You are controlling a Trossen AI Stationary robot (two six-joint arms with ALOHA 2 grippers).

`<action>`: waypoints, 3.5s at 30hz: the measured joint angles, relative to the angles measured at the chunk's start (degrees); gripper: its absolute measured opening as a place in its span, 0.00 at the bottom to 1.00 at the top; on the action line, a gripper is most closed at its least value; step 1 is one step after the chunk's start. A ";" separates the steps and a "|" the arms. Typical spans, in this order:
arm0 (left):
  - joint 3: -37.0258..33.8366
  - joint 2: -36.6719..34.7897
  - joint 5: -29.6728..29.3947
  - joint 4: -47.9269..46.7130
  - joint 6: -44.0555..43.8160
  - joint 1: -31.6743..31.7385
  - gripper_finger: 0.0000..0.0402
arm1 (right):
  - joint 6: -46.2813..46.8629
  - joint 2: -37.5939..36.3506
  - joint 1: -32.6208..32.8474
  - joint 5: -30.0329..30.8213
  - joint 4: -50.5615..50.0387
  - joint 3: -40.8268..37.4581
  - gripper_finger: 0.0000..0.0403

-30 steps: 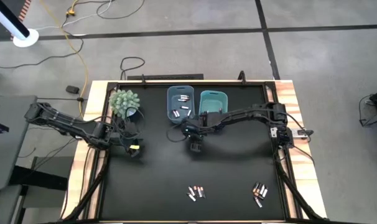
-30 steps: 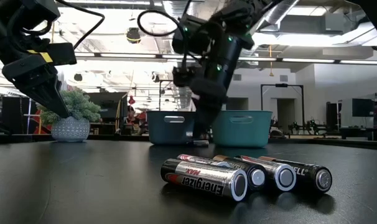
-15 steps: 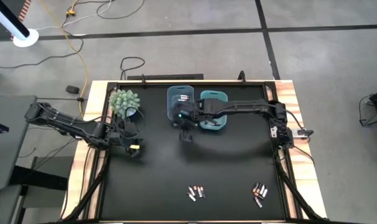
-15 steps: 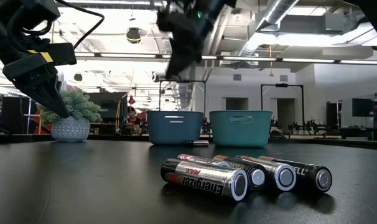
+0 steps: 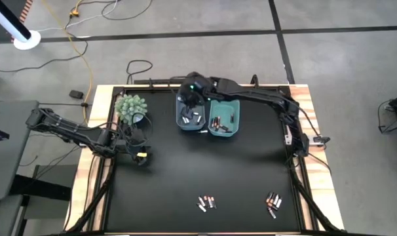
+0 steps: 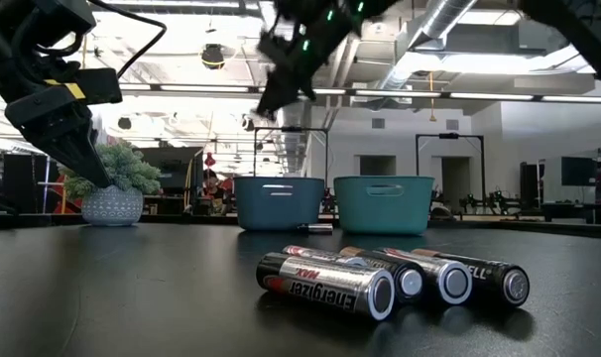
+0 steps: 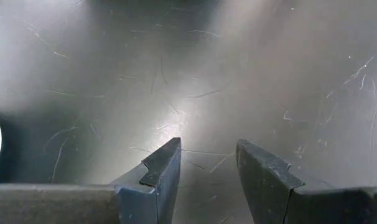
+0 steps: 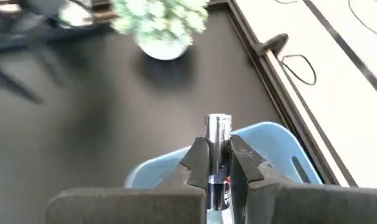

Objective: Sort batteries
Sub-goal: Put the silver battery into the blue bin

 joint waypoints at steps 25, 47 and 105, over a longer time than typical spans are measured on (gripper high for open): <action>0.00 -0.02 -0.02 0.00 -0.17 0.02 0.37 | 0.65 14.53 -3.98 -4.78 -7.91 -0.10 0.18; 0.00 -0.02 -0.06 -0.02 0.44 0.00 0.37 | 4.91 7.80 -5.91 -4.81 -19.70 3.46 0.50; 0.00 -0.02 -0.02 -0.02 -1.30 0.02 0.37 | 62.95 -13.58 9.86 9.52 -13.22 -40.12 0.30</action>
